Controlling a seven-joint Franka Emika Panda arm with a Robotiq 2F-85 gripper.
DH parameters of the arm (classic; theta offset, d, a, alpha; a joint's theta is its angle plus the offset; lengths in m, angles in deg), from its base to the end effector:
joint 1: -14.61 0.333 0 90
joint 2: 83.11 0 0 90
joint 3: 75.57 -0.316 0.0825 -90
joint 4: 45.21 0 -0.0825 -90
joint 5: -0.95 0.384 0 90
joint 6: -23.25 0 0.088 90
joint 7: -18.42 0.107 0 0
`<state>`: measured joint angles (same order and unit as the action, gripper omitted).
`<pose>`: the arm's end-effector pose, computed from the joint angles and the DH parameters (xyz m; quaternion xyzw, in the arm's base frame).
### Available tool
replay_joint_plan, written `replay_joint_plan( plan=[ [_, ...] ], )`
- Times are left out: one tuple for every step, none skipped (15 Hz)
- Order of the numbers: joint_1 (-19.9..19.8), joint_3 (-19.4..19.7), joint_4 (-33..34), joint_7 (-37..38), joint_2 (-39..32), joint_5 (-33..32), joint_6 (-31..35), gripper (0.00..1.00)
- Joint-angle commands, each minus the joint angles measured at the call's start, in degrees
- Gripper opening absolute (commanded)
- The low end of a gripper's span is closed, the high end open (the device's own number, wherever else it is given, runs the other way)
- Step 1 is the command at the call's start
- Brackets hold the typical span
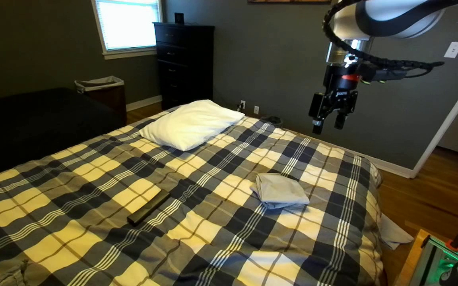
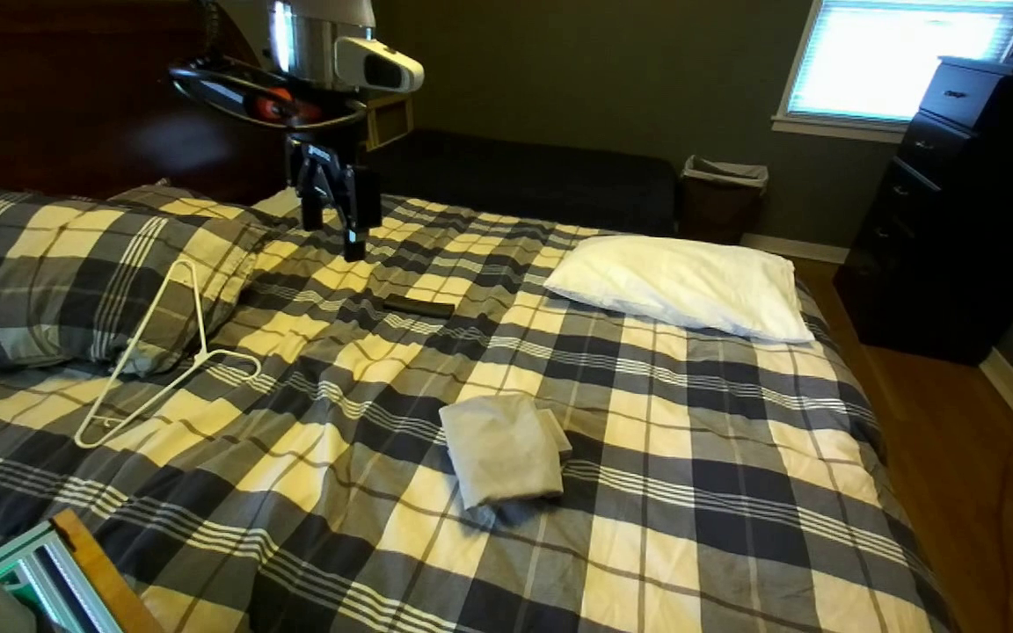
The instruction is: Put the hanger on the grey thing
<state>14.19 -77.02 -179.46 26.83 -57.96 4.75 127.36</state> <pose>0.4085 0.0135 0.4922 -0.9959 0.0752 0.0455 0.0228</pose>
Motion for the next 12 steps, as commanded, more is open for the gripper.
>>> replay_joint_plan(
  plan=[
    [4.44,-3.31,4.82,-4.18,-12.03,1.69,4.59,1.00],
    [5.55,-4.54,6.33,-4.73,-15.10,1.35,5.30,1.00],
    [6.77,-5.76,7.61,-5.33,-18.22,1.19,6.06,1.00],
    [7.92,-7.14,9.50,-5.43,-21.63,0.62,6.02,1.00],
    [9.19,-8.50,11.22,-5.43,-24.84,0.43,5.76,1.00],
    [10.35,-9.73,13.59,-5.41,-28.28,0.06,4.92,1.00],
    [11.69,-11.07,15.70,-4.66,-31.49,-0.31,3.66,1.00],
    [12.79,-12.01,18.70,-4.26,-34.80,-1.23,1.96,1.00],
    [13.33,-12.23,21.37,-5.10,-36.33,-2.41,-1.22,1.00],
    [12.70,-11.47,14.67,-4.26,-30.97,-0.59,4.06,1.00],
    [13.57,-11.94,17.01,-4.27,-33.38,-1.15,2.47,1.00],
    [14.04,-12.10,18.81,-4.27,-35.03,-1.47,1.42,1.00]
  ],
)
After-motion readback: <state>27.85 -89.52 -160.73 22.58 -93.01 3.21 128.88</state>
